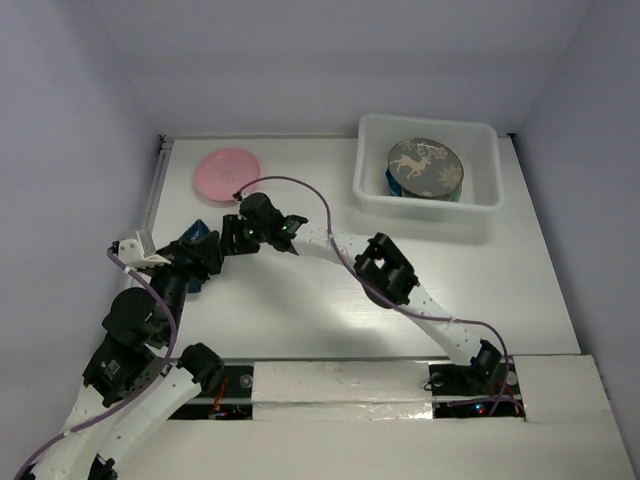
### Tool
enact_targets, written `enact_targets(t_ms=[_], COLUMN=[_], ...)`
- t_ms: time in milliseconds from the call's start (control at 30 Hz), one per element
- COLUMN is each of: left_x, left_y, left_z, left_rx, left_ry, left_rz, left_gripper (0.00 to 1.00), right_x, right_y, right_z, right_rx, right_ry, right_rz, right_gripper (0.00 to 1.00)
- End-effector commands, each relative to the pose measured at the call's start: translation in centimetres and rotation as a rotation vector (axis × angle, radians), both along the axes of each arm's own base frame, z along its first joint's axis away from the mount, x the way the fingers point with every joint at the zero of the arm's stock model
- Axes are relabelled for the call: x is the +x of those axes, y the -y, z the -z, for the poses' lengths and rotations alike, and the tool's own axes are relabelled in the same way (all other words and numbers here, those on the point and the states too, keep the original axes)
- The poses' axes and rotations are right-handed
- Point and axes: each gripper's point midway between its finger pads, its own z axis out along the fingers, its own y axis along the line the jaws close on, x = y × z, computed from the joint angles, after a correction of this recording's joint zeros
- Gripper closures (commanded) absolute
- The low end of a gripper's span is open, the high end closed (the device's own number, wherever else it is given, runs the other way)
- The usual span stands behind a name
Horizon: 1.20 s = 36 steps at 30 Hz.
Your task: Place the plates into the plastic bin on the countertop
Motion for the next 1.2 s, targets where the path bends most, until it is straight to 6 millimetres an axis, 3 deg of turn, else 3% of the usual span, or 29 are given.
enact_targets(t_ms=[0, 100, 367, 467, 500, 567, 600, 633, 667, 700, 733, 800, 833, 900, 933, 967, 1000, 1033, 1100, 1133, 1167], left_x=[0.1, 0.1, 0.1, 0.1, 0.1, 0.2, 0.2, 0.3, 0.3, 0.4, 0.3, 0.3, 0.2, 0.1, 0.1, 0.0, -0.1, -0.1, -0.1, -0.2, -0.1], left_y=[0.0, 0.0, -0.2, -0.3, -0.3, -0.4, -0.3, -0.3, -0.3, -0.4, -0.4, -0.6, -0.7, -1.2, -1.3, -1.4, -1.4, -1.6, -1.5, -1.5, -1.3], left_z=[-0.3, -0.2, -0.2, -0.2, -0.2, -0.2, -0.2, -0.1, -0.1, -0.1, -0.1, -0.2, -0.2, -0.3, -0.3, -0.4, -0.5, -0.5, -0.6, -0.6, -0.6], left_rx=[-0.007, -0.006, -0.008, -0.011, -0.009, -0.004, -0.004, -0.002, -0.004, -0.004, -0.003, -0.008, -0.009, -0.015, -0.016, -0.021, -0.023, -0.024, -0.028, -0.027, -0.027], left_ry=[0.022, 0.019, 0.02, 0.023, 0.024, 0.022, 0.022, 0.019, 0.018, 0.018, 0.019, 0.023, 0.024, 0.03, 0.031, 0.035, 0.038, 0.039, 0.043, 0.045, 0.045], left_rz=[-0.001, -0.002, -0.013, -0.016, -0.015, -0.024, -0.023, -0.023, -0.022, -0.03, -0.029, -0.038, -0.039, -0.058, -0.061, -0.062, -0.062, -0.071, -0.065, -0.061, -0.053], left_gripper=[0.37, 0.37, 0.37, 0.37, 0.37, 0.37, 0.37, 0.37, 0.37, 0.38, 0.38, 0.38, 0.38, 0.38, 0.38, 0.39, 0.39, 0.4, 0.4, 0.4, 0.41], right_x=[-1.8, -1.9, -1.9, -2.1, -2.0, -1.9, -1.7, -1.6, -1.7, -1.7, -1.7, -2.2, -2.3, -2.4, -2.2, -2.1, -1.4, -0.9, 0.6, 3.0, 3.6], right_y=[-1.6, -1.8, -1.8, -1.6, -1.8, -1.2, -1.3, -1.2, -0.6, -0.5, -0.6, 0.1, 0.4, 1.8, 2.3, 3.6, 4.9, 6.9, 10.0, 13.3, 15.3], right_z=[-0.8, 0.4, 3.3, 4.1, 2.6, 2.4, 0.1, -0.8, -0.5, -1.5, -4.6, -6.0, -10.3, -12.6, -14.8, -19.3, -19.6, -23.6, -25.7, -24.7, -25.3], right_rx=[0.039, 0.042, 0.051, 0.061, 0.095, 0.112, 0.146, 0.166, 0.153, 0.168, 0.221, 0.24, 0.302, 0.314, 0.34, 0.381, 0.366, 0.408, 0.438, 0.429, 0.452], right_ry=[-0.02, -0.05, -0.114, -0.133, -0.116, -0.088, -0.056, -0.032, -0.024, -0.008, 0.029, 0.042, 0.089, 0.138, 0.178, 0.256, 0.278, 0.334, 0.357, 0.353, 0.334], right_rz=[-0.062, -0.054, -0.007, 0.008, 0.009, 0.029, 0.027, 0.031, 0.04, 0.036, 0.031, 0.027, 0.028, 0.056, 0.073, 0.104, 0.133, 0.173, 0.22, 0.28, 0.301], right_gripper=[0.43, 0.44, 0.61, 0.77, 0.81, 0.91, 0.95, 1.0, 1.0, 1.0, 1.0, 1.0, 1.0, 1.0, 1.0, 1.0, 1.0, 1.0, 1.0, 1.0, 1.0])
